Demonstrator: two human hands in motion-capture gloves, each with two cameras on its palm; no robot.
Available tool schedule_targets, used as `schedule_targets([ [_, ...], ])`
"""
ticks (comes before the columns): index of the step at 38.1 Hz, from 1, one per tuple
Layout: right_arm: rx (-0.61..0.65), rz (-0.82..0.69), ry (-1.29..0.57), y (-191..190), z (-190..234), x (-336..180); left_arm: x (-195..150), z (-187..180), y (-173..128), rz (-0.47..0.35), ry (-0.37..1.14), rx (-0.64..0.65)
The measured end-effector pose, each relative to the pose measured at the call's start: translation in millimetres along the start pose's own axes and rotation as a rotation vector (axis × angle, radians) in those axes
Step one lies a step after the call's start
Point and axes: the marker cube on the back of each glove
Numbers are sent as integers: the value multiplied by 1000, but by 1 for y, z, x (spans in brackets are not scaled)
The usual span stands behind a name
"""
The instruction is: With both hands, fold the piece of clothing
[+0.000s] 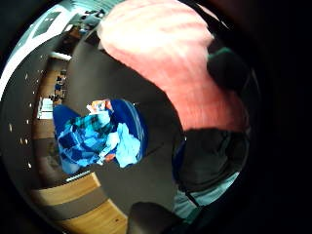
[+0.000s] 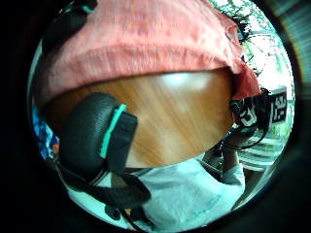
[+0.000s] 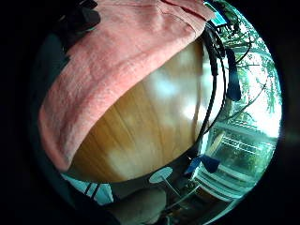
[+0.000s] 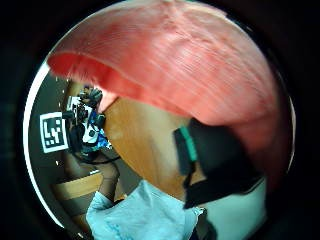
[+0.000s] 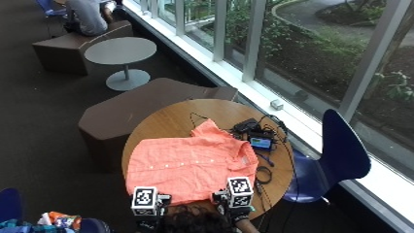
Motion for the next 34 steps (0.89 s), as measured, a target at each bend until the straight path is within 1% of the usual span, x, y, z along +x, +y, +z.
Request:
schedule_targets([
  [3, 94, 22, 33, -7, -3, 8, 1, -4, -3, -10, 12, 135],
  [5, 181, 20, 59, -15, -6, 13, 0, -10, -4, -14, -13, 214],
  [7, 297, 6, 75, -26, -9, 20, -7, -15, -10, -19, -84, 328],
  [9, 395, -20, 58, -35, -15, 24, -20, -21, -14, -32, -203, 410],
  [11, 459, -54, 20, -38, -23, 28, -30, -29, -11, -40, -278, 427],
  [12, 479, -77, 3, -38, -29, 30, -29, -32, -8, -37, -268, 426],
  [15, 502, -163, -20, -27, -55, 32, -21, -44, 4, 2, -141, 416],
  [18, 479, -238, 22, -9, -80, 30, -17, -67, 11, 72, -59, 454],
  [21, 403, -294, 67, 10, -95, 29, -14, -89, 20, 147, -15, 467],
  [25, 218, -388, 102, 32, -115, 31, -14, -115, 38, 253, 26, 395],
  [27, 119, -435, 101, 35, -128, 32, -17, -126, 41, 297, 20, 353],
  [30, 6, -471, 73, 20, -151, 33, -25, -142, 28, 327, -30, 321],
  [32, -35, -465, 30, -1, -165, 30, -35, -153, 9, 316, -99, 332],
  [34, -51, -443, -21, -29, -177, 27, -46, -158, -18, 295, -155, 329],
])
